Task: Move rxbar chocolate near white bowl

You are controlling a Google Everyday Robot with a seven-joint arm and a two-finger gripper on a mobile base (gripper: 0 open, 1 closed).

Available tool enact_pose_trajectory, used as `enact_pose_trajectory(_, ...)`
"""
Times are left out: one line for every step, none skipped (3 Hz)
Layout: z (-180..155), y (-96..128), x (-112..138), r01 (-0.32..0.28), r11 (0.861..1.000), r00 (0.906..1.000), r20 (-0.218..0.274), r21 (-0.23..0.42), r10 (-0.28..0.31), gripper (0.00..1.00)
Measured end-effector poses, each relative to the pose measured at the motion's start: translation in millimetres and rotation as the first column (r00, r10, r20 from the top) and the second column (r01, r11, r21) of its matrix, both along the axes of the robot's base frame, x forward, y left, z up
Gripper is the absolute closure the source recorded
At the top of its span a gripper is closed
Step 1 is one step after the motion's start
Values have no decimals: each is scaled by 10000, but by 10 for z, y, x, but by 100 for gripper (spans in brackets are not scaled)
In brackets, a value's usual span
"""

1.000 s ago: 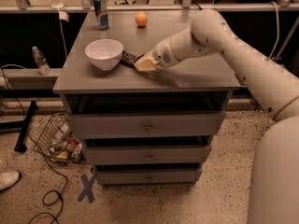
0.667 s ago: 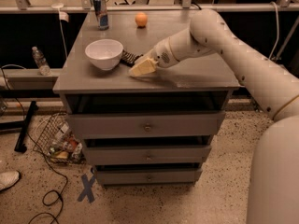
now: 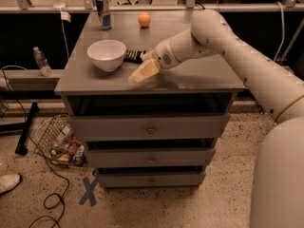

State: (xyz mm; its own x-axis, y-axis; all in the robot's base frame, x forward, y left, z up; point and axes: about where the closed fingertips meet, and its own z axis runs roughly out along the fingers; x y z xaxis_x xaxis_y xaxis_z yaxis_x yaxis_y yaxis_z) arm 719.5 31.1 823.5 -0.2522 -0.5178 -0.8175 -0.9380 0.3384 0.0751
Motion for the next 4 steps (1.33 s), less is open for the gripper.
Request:
enact_pose_trajectory(1, 0, 0, 0, 10000, 10000, 3, -1, 0, 0)
enact_pose_trajectory(2, -1, 0, 1, 10000, 10000, 5, -2, -1, 0)
enact_pose_trajectory(2, -1, 0, 1, 10000, 10000, 7, -2, -1, 0)
enact_pose_trajectory(401, -230, -23, 313, 9990, 9931, 1138, -321, -275, 16)
